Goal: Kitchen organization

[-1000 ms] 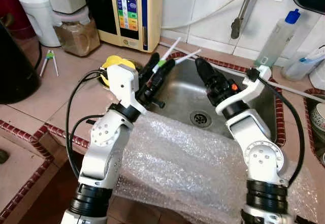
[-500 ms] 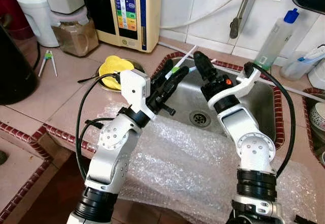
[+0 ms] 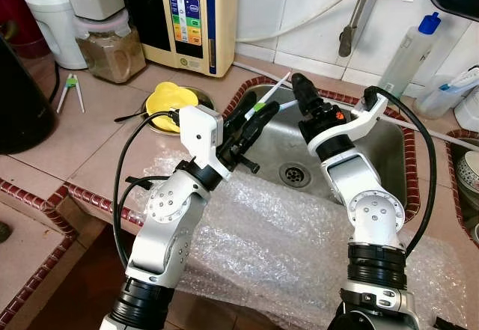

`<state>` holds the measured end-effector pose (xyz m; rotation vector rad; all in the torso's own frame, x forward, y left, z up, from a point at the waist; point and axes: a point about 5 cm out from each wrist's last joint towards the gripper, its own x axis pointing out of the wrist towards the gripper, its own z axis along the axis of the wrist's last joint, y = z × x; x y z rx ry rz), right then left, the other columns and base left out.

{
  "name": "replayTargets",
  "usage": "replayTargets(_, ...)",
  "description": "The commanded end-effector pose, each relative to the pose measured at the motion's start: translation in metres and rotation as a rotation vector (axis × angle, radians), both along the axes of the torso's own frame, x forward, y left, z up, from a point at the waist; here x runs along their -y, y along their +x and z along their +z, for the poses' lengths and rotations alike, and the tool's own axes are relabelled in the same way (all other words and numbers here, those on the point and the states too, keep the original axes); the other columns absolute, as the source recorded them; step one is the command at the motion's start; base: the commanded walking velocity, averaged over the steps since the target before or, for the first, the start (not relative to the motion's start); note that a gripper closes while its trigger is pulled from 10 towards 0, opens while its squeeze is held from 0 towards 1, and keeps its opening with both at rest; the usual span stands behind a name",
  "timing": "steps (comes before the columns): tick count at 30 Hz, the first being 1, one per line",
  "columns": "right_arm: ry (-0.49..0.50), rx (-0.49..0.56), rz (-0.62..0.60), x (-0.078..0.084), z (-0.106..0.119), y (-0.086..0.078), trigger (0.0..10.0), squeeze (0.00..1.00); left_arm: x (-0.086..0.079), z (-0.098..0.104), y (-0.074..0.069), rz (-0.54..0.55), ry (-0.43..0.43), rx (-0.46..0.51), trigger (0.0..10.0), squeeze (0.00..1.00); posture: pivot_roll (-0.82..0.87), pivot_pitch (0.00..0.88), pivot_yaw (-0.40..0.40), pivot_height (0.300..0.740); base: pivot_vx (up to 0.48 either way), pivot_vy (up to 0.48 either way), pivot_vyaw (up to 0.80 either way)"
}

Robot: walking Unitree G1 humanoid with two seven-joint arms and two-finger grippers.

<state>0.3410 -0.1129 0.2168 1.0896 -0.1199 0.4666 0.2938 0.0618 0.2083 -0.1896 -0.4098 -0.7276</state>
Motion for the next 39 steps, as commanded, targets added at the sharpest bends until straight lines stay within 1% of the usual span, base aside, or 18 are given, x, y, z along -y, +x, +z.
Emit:
replayTargets(1, 0.030, 0.010, 0.008, -0.005, 0.007, 0.002, 0.0, 0.00, 0.002, 0.002, -0.003, -0.020, 0.006, 0.012, 0.0, 0.00, 0.01, 0.085, -0.033, 0.740, 0.000, 0.000, 0.00)
replayTargets(11, 0.049, 0.015, 0.009, -0.004, 0.009, 0.003, 0.0, 0.00, 0.002, 0.001, -0.002, -0.018, 0.012, 0.009, 0.0, 0.00, 0.01, 0.085, -0.031, 0.740, 0.000, 0.000, 0.00)
replayTargets(22, 0.076, 0.020, 0.002, -0.001, 0.012, 0.003, 0.0, 0.00, 0.001, -0.007, 0.002, -0.002, 0.048, -0.002, 0.0, 0.00, 0.00, 0.077, -0.027, 0.740, 0.000, 0.000, 0.00)
replayTargets(23, 0.076, 0.020, 0.001, 0.000, 0.012, 0.003, 0.0, 0.00, 0.001, -0.007, 0.003, -0.001, 0.048, -0.003, 0.2, 0.00, 0.00, 0.083, -0.029, 0.740, 0.000, 0.000, 0.00)
replayTargets(24, 0.076, 0.020, 0.001, 0.000, 0.012, 0.003, 0.0, 0.00, 0.001, -0.008, 0.003, -0.001, 0.050, -0.003, 1.3, 0.00, 0.00, 0.087, -0.028, 0.740, 0.000, 0.000, 0.00)
replayTargets(25, 0.074, 0.019, 0.000, 0.000, 0.012, 0.003, 0.0, 0.00, 0.001, -0.008, 0.003, 0.000, 0.052, -0.003, 1.3, 0.00, 0.00, 0.086, -0.029, 0.740, 0.000, 0.000, 0.00)
replayTargets(26, 0.074, 0.019, -0.005, 0.001, 0.012, 0.003, 0.0, 0.00, 0.000, -0.009, 0.004, 0.005, 0.060, -0.005, 4.3, 0.00, 0.01, 0.084, -0.028, 0.740, 0.000, 0.000, 0.00)
replayTargets(27, 0.074, 0.019, -0.005, 0.001, 0.012, 0.003, 0.0, 0.00, 0.000, -0.009, 0.004, 0.005, 0.060, -0.005, 4.3, 0.00, 0.01, 0.084, -0.028, 0.740, 0.000, 0.000, 0.00)
replayTargets(28, 0.074, 0.018, -0.010, 0.002, 0.012, 0.003, 0.0, 0.00, -0.002, -0.011, 0.006, 0.019, 0.058, -0.024, 10.0, 0.08, 0.01, 0.084, -0.029, 0.740, 0.000, 0.000, 0.00)
replayTargets(29, 0.072, 0.019, -0.014, 0.002, 0.012, 0.003, 0.0, 0.00, -0.004, -0.013, 0.008, 0.030, 0.048, -0.049, 10.0, 1.00, 0.01, 0.085, -0.029, 0.740, 0.000, 0.000, 0.00)
replayTargets(33, 0.053, 0.027, -0.017, 0.001, 0.013, 0.003, 0.0, 0.00, -0.004, -0.015, 0.010, 0.022, 0.043, -0.070, 10.0, 1.00, 0.01, 0.085, -0.031, 0.740, 0.000, 0.000, 0.00)
replayTargets(34, 0.015, 0.034, -0.058, 0.003, 0.013, 0.004, 0.0, 0.00, -0.004, -0.016, 0.010, 0.012, 0.047, -0.082, 10.0, 1.00, 0.01, 0.082, -0.033, 0.740, 0.000, 0.000, 0.00)
replayTargets(36, -0.005, 0.037, -0.085, 0.005, 0.013, 0.005, 0.0, 0.00, -0.003, -0.017, 0.010, 0.005, 0.048, -0.094, 10.0, 1.00, 0.01, 0.085, -0.033, 0.740, 0.000, 0.000, 0.00)
replayTargets(38, -0.003, 0.034, -0.091, 0.006, 0.012, 0.005, 0.0, 0.00, -0.001, -0.018, 0.008, -0.005, 0.060, -0.086, 10.0, 1.00, 0.01, 0.087, -0.032, 0.740, 0.000, 0.000, 0.00)
replayTargets(39, -0.037, 0.033, -0.120, 0.008, 0.011, 0.006, 0.0, 0.00, 0.001, -0.020, 0.006, -0.020, 0.085, -0.084, 10.0, 1.00, 0.01, 0.085, -0.032, 0.740, 0.000, 0.000, 0.00)
